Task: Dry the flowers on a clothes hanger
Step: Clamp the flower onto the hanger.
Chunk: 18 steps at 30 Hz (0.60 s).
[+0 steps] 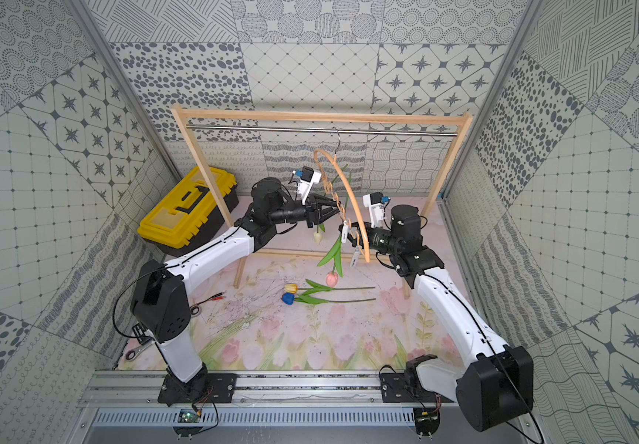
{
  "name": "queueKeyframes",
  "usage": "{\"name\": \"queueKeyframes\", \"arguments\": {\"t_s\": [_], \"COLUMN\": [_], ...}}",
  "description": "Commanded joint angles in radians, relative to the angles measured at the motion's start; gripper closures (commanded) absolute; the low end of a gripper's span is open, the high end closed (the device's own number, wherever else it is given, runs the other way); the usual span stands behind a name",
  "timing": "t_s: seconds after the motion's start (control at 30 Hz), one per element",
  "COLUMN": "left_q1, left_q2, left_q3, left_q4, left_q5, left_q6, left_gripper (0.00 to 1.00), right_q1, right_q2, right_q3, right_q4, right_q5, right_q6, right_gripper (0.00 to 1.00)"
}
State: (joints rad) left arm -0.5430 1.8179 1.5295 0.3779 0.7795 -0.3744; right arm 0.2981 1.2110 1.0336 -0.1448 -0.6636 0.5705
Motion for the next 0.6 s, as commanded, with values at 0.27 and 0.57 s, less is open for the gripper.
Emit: {"name": "queueKeyframes", "arguments": {"t_s": [0.27,0.57], "left_q1": [0.001,0.004], "left_q2": [-0.018,-0.032], "left_q3": [-0.004,-0.015], "left_q4": [-0.038,-0.019], "left_q5": [0.012,-0.019], "left_q6": [0.006,0.002], "left_gripper": [0.66,0.4], "right_q1": [0.007,0.008], "right_q2": [0.014,0.007], "right_q3": [0.065,0.048], "right_q4": [0.005,-0.02], "right_q5": [0.008,0.014], "right_q6": [-0.06,-0.084], "right_gripper": [1.0,1.0]}}
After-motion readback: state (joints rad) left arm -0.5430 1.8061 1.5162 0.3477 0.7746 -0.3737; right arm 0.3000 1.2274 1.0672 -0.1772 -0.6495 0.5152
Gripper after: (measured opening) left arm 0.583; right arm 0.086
